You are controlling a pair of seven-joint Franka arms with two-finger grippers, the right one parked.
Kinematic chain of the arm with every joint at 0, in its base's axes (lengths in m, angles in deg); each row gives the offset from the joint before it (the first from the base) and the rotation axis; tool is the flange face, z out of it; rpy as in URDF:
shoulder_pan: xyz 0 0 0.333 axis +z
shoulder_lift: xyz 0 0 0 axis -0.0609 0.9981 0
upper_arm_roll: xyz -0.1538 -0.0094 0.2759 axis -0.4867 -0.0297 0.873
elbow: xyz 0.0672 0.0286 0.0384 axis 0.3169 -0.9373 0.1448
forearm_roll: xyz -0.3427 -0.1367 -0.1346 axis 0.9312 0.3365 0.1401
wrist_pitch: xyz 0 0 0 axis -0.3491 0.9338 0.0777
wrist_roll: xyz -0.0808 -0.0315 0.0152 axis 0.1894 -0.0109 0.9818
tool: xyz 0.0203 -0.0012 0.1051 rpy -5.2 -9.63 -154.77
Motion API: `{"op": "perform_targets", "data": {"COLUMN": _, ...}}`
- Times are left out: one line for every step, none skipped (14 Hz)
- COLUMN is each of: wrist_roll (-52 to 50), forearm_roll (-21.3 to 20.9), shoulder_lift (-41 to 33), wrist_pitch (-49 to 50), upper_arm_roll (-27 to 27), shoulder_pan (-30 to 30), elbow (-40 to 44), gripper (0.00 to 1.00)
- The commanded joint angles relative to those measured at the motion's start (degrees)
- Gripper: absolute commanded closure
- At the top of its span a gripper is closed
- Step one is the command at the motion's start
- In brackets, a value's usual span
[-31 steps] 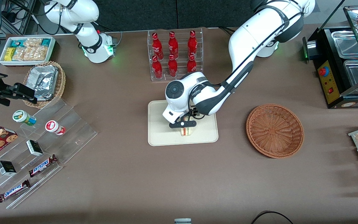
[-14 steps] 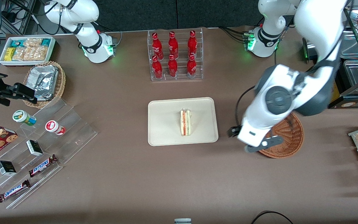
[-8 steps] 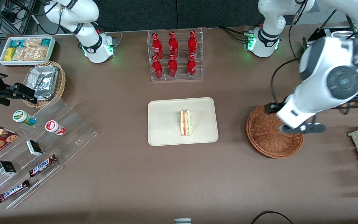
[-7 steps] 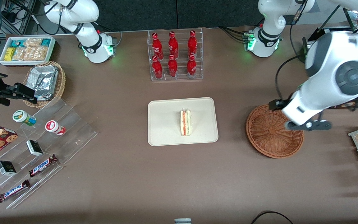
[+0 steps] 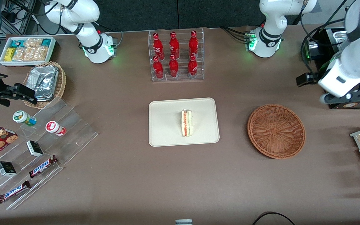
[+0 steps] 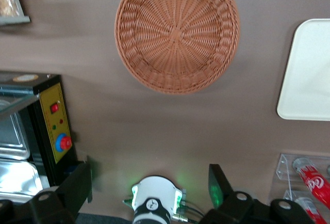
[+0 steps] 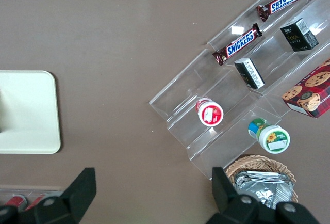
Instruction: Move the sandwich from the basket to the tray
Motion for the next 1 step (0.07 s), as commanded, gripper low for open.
{"op": "perform_targets", "data": {"wrist_roll": 2.3, "forearm_roll": 3.9, "shoulder_lift": -2.5, "wrist_pitch": 0.7, "upper_arm_roll": 4.5, "shoulder_pan": -0.8, "elbow": -1.6, "gripper": 0.0}}
